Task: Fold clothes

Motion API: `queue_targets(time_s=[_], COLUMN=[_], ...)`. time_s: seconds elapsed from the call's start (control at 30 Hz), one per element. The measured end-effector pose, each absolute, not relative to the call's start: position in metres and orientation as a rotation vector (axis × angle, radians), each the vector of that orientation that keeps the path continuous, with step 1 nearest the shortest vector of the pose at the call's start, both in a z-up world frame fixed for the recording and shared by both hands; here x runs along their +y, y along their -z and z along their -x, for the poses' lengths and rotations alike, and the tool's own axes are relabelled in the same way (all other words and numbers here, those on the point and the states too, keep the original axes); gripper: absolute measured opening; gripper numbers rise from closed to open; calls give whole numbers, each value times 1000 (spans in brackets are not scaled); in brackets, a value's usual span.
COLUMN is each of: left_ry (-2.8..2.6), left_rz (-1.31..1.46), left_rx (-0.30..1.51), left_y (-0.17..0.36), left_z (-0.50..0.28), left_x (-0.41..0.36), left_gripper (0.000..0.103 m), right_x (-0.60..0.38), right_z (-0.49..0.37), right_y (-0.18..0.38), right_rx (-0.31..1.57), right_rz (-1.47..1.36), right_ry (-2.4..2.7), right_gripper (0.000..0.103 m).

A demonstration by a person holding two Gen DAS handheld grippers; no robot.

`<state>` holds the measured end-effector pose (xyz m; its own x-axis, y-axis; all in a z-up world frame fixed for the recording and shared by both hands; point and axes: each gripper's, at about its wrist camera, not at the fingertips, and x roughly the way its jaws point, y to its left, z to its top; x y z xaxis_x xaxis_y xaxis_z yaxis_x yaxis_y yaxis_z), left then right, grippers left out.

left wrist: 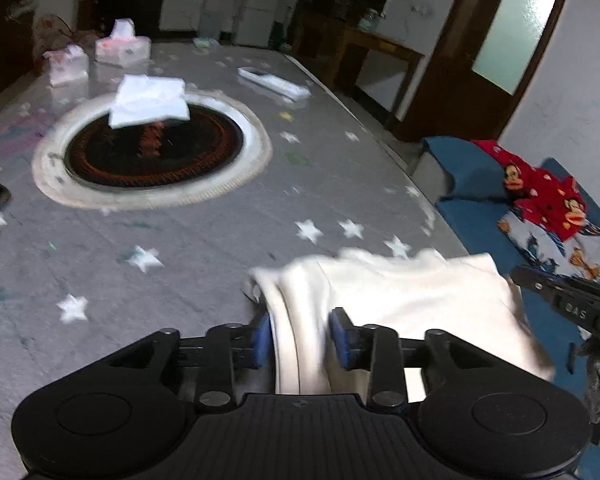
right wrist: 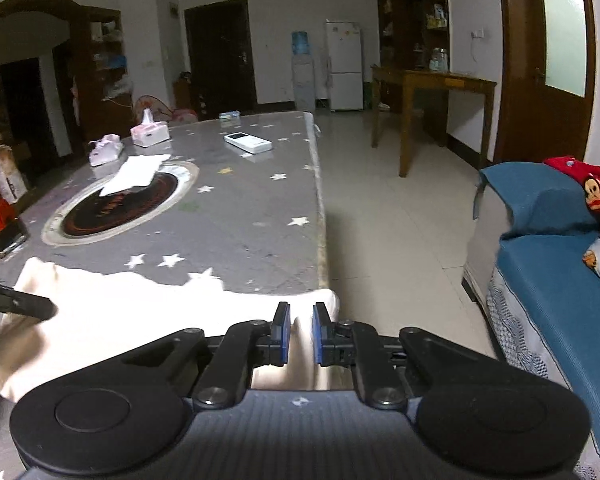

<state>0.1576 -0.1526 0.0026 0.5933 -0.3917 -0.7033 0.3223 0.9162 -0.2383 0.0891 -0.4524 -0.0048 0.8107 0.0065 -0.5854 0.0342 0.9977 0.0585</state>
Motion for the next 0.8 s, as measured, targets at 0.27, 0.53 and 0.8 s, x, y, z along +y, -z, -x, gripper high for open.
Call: queue_targets(time_s=[0.27, 0.53, 0.8], left_ry=[457, 437, 436], left_rz=[79, 5, 21], left_rx=[798, 830, 821], left_y=[-8, 23, 15], left_z=[-172, -193, -185], left_x=[-165, -179, -178], left_gripper=[34, 35, 36], right_x=[-444, -446, -444], right_z=[-102, -117, -105], right_y=[13, 31, 19], right_rx=[644, 679, 644], right_rz=[-89, -95, -84], right_ry=[-60, -51, -60], right_gripper=[12, 25, 45])
